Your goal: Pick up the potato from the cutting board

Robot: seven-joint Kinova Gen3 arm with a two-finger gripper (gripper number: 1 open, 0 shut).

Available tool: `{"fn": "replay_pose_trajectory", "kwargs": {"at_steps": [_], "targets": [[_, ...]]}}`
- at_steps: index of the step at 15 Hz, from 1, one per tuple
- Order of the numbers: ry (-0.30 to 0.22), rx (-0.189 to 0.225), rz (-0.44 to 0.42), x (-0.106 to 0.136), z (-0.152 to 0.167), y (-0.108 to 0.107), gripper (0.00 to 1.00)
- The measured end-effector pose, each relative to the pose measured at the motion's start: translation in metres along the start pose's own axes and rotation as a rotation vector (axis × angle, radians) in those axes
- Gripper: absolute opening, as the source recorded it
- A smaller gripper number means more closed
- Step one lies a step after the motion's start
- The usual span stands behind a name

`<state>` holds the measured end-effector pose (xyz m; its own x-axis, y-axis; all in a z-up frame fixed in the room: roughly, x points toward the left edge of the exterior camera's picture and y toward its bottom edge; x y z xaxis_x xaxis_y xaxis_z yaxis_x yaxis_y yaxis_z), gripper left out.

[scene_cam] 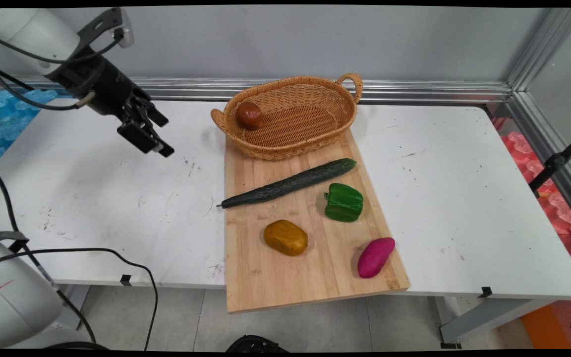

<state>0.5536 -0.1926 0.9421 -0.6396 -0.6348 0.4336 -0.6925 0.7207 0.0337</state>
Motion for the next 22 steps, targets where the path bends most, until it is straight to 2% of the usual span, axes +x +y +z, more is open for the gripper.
{"fn": "replay_pose_trajectory", "kwargs": {"at_steps": [3,7,11,14,17,22], "targets": [[-0.008,-0.049,0.085,0.010,0.002,0.011,1.00],[-0.021,-0.133,0.246,0.031,0.012,0.032,1.00],[-0.040,-0.203,0.397,0.049,0.032,0.054,1.00],[-0.057,-0.250,0.517,0.064,0.058,0.072,1.00],[-0.066,-0.272,0.591,0.076,0.082,0.085,1.00],[-0.081,-0.286,0.679,0.095,0.125,0.101,1.00]]}}
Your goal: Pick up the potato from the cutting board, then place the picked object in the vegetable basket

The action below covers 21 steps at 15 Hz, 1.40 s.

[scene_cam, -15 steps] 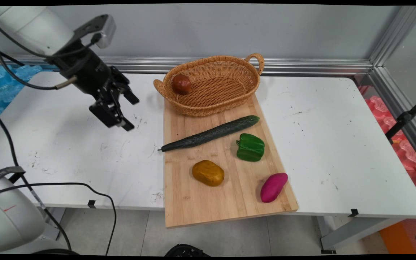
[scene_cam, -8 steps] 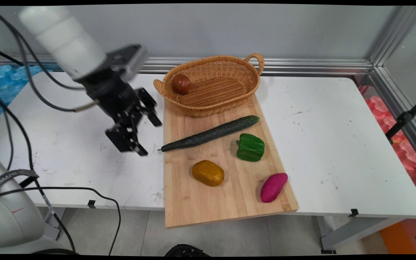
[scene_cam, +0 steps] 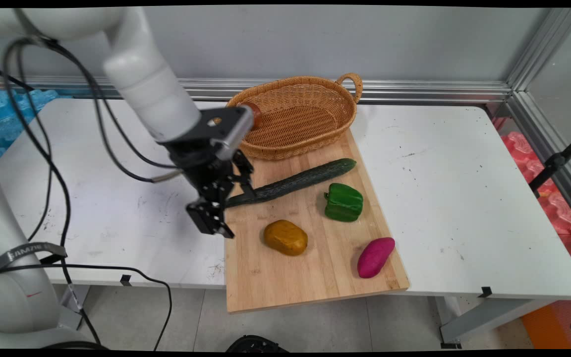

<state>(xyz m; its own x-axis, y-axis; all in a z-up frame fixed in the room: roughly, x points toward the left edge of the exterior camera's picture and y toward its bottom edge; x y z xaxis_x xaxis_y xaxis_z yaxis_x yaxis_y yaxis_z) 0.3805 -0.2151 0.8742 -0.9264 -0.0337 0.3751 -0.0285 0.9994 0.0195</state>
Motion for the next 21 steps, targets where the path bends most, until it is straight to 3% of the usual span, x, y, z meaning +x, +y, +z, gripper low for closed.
{"fn": "replay_pose_trajectory", "kwargs": {"at_steps": [7,15,16,21], "targets": [[-0.040,-0.006,0.064,0.027,0.061,-0.021,1.00],[-0.061,-0.009,0.084,0.040,0.093,-0.032,1.00],[-0.061,-0.011,0.087,0.042,0.095,-0.033,0.00],[-0.060,-0.021,0.098,0.050,0.087,-0.033,0.00]]}}
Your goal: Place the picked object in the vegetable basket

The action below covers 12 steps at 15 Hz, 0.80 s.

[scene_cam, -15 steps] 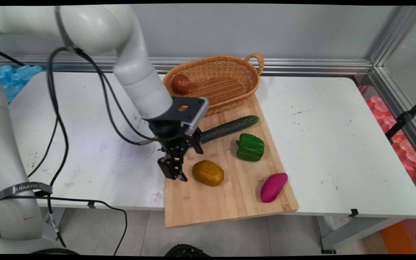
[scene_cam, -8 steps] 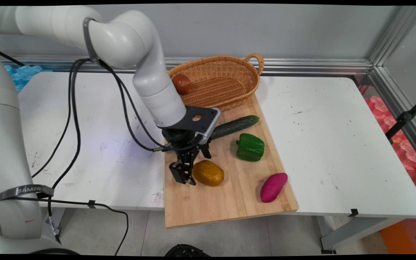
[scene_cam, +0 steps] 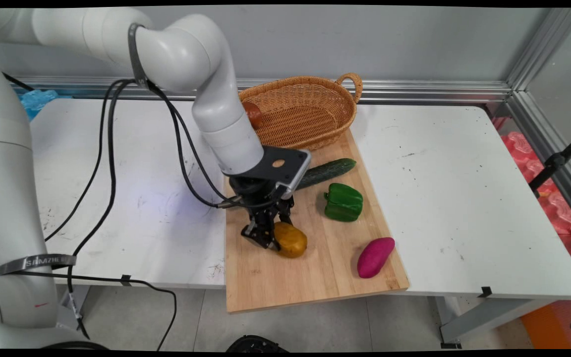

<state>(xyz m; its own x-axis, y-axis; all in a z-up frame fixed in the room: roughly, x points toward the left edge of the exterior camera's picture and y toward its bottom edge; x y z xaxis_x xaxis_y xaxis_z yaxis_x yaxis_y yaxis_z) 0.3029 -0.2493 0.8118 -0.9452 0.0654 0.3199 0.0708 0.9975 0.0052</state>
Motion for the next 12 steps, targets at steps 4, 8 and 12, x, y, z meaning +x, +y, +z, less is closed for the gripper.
{"fn": "replay_pose_trajectory", "kwargs": {"at_steps": [4,8,12], "targets": [[0.008,-0.004,0.000,0.004,-0.027,0.003,0.00],[0.034,0.014,-0.038,0.012,-0.070,0.004,0.00],[0.073,0.090,-0.159,0.014,-0.114,-0.002,0.00]]}}
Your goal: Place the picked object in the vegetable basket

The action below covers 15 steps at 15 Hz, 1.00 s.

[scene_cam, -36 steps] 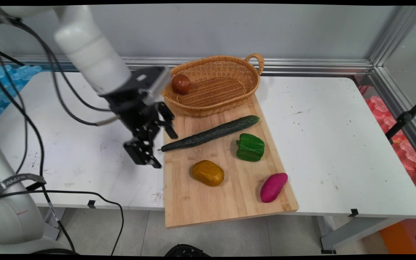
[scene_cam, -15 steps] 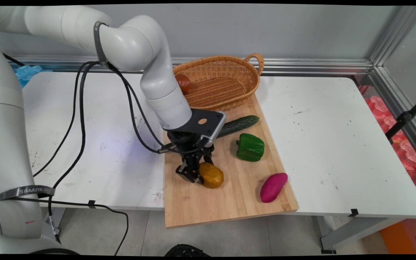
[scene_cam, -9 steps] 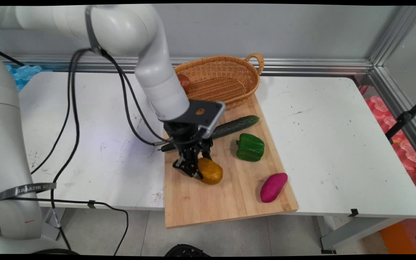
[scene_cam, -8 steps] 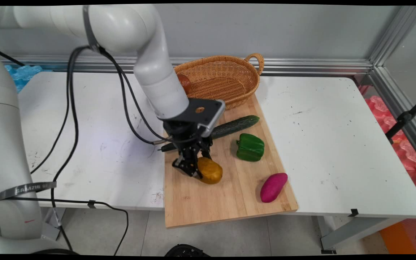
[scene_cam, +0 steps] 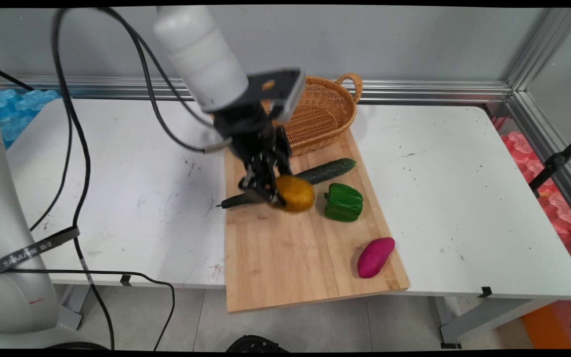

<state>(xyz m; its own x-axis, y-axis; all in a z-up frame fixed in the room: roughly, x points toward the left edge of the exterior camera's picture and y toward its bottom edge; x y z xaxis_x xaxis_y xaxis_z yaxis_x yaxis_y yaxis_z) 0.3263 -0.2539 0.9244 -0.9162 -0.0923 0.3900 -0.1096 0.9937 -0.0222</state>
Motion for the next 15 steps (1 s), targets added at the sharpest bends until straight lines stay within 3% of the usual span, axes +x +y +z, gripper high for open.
{"fn": "replay_pose_trajectory", "kwargs": {"at_steps": [8,15], "targets": [[0.047,0.187,-0.304,-0.018,-0.050,-0.048,0.00],[0.079,0.382,-0.542,-0.047,-0.058,-0.127,0.00]]}}
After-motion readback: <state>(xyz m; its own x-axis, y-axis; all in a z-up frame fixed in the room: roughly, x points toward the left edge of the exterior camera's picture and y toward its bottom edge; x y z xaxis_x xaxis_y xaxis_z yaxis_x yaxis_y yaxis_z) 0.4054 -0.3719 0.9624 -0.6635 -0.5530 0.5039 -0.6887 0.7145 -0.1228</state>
